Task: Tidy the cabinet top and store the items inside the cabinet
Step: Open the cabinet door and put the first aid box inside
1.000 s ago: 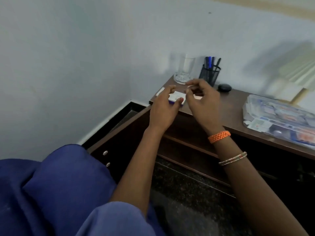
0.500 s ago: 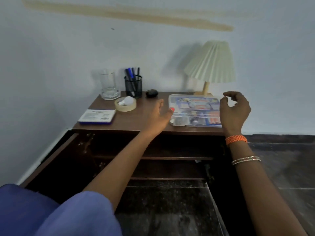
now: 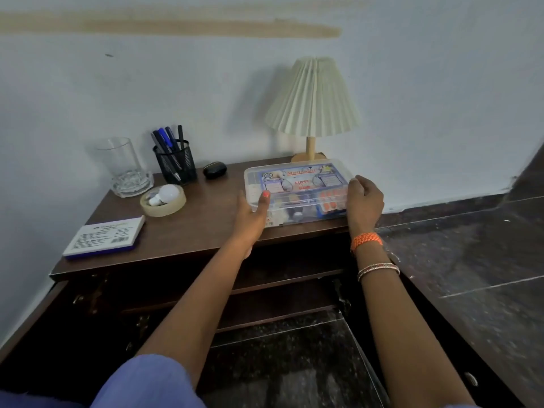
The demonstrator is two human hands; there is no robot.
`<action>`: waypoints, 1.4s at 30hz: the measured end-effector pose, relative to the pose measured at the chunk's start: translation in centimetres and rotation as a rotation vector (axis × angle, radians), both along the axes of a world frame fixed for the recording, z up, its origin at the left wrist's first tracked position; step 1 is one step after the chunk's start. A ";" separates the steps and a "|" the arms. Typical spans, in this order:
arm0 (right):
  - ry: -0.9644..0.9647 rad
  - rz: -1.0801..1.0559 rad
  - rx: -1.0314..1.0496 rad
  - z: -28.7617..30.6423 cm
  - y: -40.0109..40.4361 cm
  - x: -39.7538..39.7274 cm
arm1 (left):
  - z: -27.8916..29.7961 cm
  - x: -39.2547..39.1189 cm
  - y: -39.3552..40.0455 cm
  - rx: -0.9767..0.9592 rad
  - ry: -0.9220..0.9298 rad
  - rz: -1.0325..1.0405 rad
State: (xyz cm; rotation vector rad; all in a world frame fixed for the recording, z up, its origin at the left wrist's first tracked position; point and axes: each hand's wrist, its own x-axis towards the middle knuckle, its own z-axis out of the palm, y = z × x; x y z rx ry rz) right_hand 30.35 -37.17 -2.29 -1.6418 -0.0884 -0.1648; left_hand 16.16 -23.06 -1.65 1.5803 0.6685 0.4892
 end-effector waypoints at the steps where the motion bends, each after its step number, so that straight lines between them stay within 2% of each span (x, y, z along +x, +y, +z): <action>1: -0.026 0.016 -0.003 0.0 0.0 -0.1 | -0.2 0.1 0.2 -0.011 -0.031 0.024; 5: -0.078 0.029 -0.052 0.0 -0.1 -0.4 | -0.3 0.0 0.0 -0.073 -0.085 0.097; 10: 0.021 -0.044 -0.093 1.3 0.8 -1.9 | -0.2 -1.0 -0.7 -0.119 -0.151 0.088; 12: 0.075 -0.059 -0.013 1.8 1.1 -2.7 | 0.0 -1.8 -0.5 -0.194 -0.206 0.057; 15: 0.189 0.078 0.182 2.4 0.7 -4.0 | 0.0 -4.5 -0.1 -0.347 -0.305 -0.003; 18: 0.142 0.221 0.217 3.4 -0.2 -5.6 | 0.1 -7.2 0.1 -0.430 -0.411 -0.045; 23: 0.118 0.282 0.325 4.4 -1.6 -8.2 | 2.9 -10.5 -0.8 -0.448 -0.595 -0.102; 26: 0.158 0.297 0.444 3.2 -2.7 -10.3 | 2.1 -13.0 -1.1 -0.436 -0.518 -0.124; 30: 0.289 0.284 0.672 0.8 -4.8 -12.7 | -0.2 -15.2 -1.0 -0.573 -0.416 -0.230; 35: 0.350 0.318 0.887 -2.8 -7.5 -14.0 | -3.9 -16.3 -1.0 -0.602 -0.222 -0.356; 42: 0.532 0.244 0.777 -10.1 -10.3 -14.4 | -9.1 -17.0 -1.0 -0.754 0.127 -0.414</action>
